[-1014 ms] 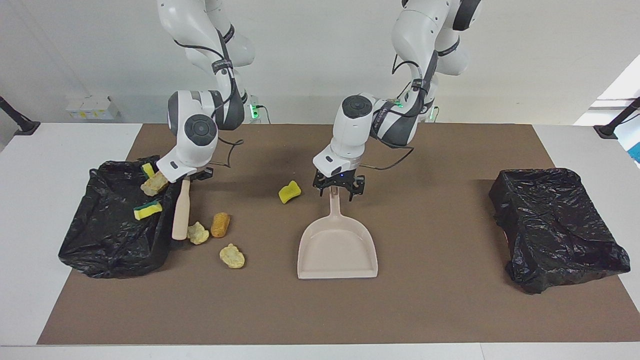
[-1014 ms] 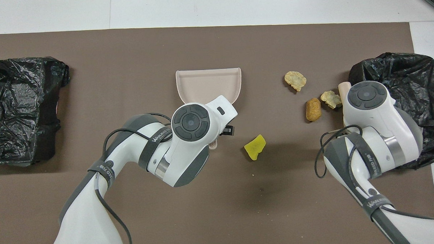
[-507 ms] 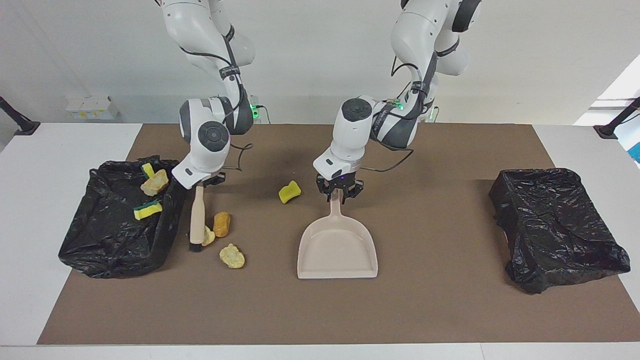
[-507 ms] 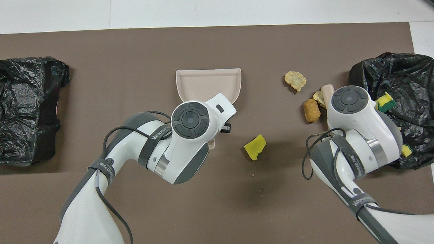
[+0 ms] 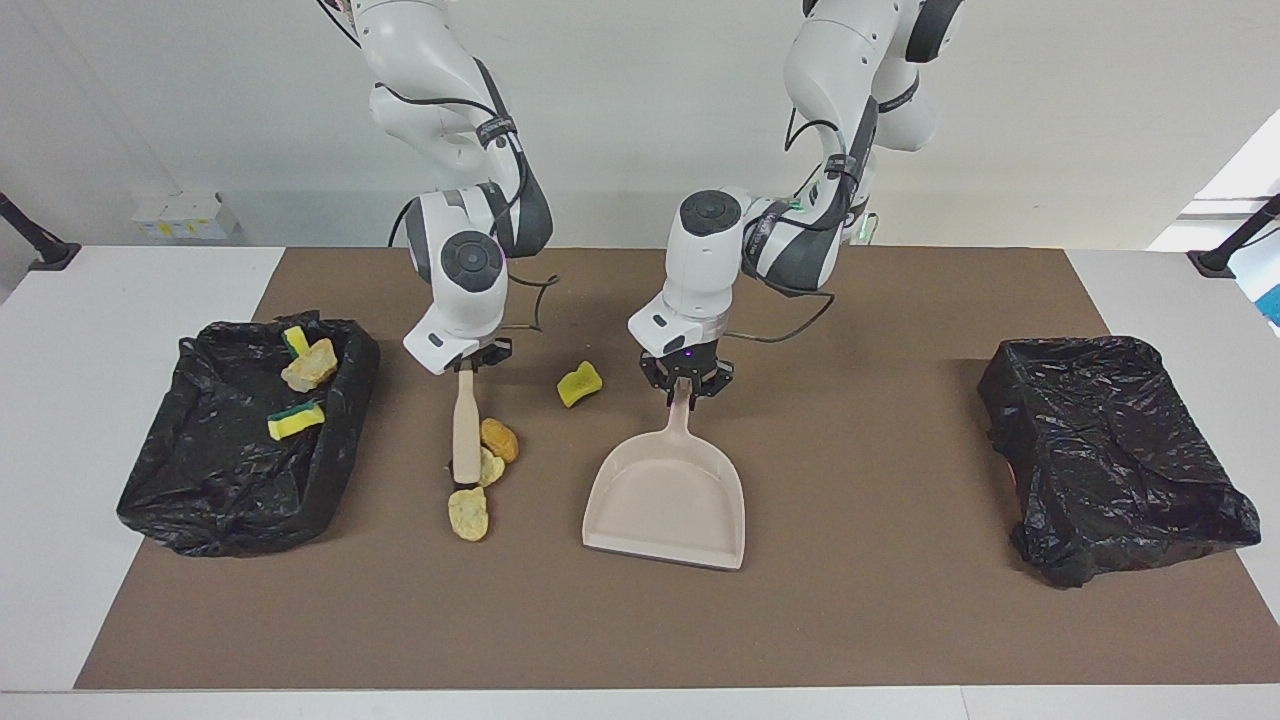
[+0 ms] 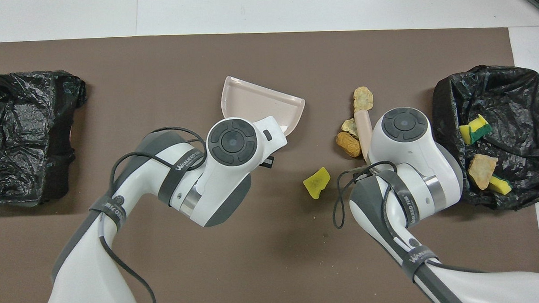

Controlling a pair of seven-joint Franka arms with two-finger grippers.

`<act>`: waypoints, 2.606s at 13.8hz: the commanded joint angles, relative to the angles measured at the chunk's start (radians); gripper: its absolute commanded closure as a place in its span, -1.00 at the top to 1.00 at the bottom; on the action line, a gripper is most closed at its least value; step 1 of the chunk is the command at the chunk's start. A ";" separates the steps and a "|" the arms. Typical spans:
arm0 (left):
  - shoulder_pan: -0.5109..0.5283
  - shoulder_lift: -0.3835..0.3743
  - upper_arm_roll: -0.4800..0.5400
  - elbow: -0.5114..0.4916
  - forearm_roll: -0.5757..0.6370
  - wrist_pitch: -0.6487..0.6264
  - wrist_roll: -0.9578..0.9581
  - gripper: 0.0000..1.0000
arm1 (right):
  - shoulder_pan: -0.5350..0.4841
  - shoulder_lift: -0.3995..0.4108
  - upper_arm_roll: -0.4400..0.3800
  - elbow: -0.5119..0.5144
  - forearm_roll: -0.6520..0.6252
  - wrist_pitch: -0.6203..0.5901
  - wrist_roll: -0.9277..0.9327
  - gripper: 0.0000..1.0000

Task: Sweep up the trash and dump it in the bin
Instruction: 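Sweep the bread chunks toward the dustpan with the right gripper's brush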

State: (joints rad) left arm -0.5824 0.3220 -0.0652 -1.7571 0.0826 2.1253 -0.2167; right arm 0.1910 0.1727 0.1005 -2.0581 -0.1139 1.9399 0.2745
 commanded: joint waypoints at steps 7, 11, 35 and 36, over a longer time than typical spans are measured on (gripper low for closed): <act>0.078 -0.058 -0.001 -0.012 0.040 -0.136 0.696 -1.00 | 0.010 0.021 -0.002 0.157 -0.020 -0.172 0.065 -1.00; 0.105 -0.058 -0.001 -0.015 0.042 -0.163 0.986 -1.00 | -0.022 0.036 -0.002 0.174 -0.261 -0.176 -0.026 -1.00; 0.078 -0.258 0.001 -0.363 0.089 -0.114 0.895 -1.00 | 0.111 0.011 0.030 0.006 0.040 0.082 -0.060 -1.00; 0.079 -0.256 0.001 -0.363 0.089 -0.113 0.895 -1.00 | 0.126 0.013 0.031 0.012 0.081 0.083 -0.045 -1.00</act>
State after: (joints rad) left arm -0.4938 0.1037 -0.0764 -2.0735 0.1529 1.9930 0.7004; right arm 0.2923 0.2085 0.1302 -2.0246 -0.0961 1.9973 0.1938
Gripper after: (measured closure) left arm 0.678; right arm 0.740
